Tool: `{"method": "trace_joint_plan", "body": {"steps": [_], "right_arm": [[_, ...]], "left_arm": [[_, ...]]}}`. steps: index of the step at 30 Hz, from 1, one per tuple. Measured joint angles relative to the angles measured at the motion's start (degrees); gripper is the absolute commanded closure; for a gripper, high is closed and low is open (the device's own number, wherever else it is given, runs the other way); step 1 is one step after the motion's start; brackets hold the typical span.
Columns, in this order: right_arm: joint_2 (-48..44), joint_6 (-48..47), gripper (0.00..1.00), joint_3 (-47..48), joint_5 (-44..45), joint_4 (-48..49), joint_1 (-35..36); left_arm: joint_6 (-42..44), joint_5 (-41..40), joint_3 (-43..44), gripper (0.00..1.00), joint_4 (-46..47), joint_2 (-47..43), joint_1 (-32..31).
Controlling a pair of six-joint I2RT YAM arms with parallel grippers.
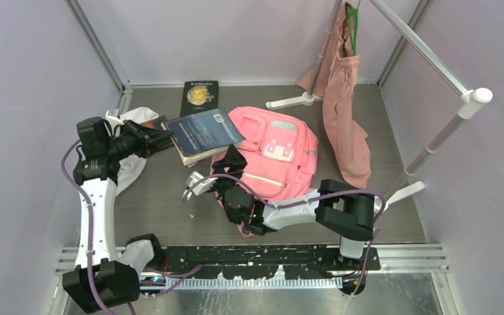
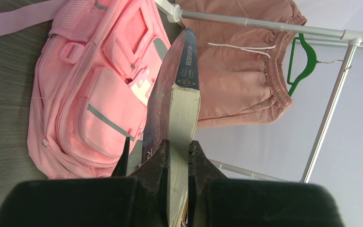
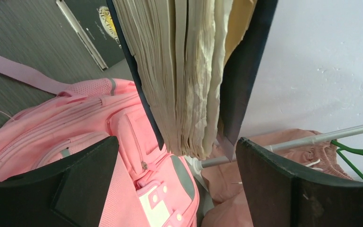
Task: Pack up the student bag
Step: Pick up the book from the center of the board.
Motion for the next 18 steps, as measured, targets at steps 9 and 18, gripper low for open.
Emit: {"method": "trace_joint_plan", "body": {"steps": [9, 18], "right_arm": [[2.64, 0.00, 0.01, 4.98, -2.40, -2.84, -3.13], [5.88, 1.51, 0.72, 11.65, -4.92, -7.74, -5.75]], "left_arm": [[0.87, 1.97, 0.00, 1.00, -0.13, 0.00, 0.00], [2.89, 2.84, 0.33, 1.00, -0.92, 0.39, 0.00]]}}
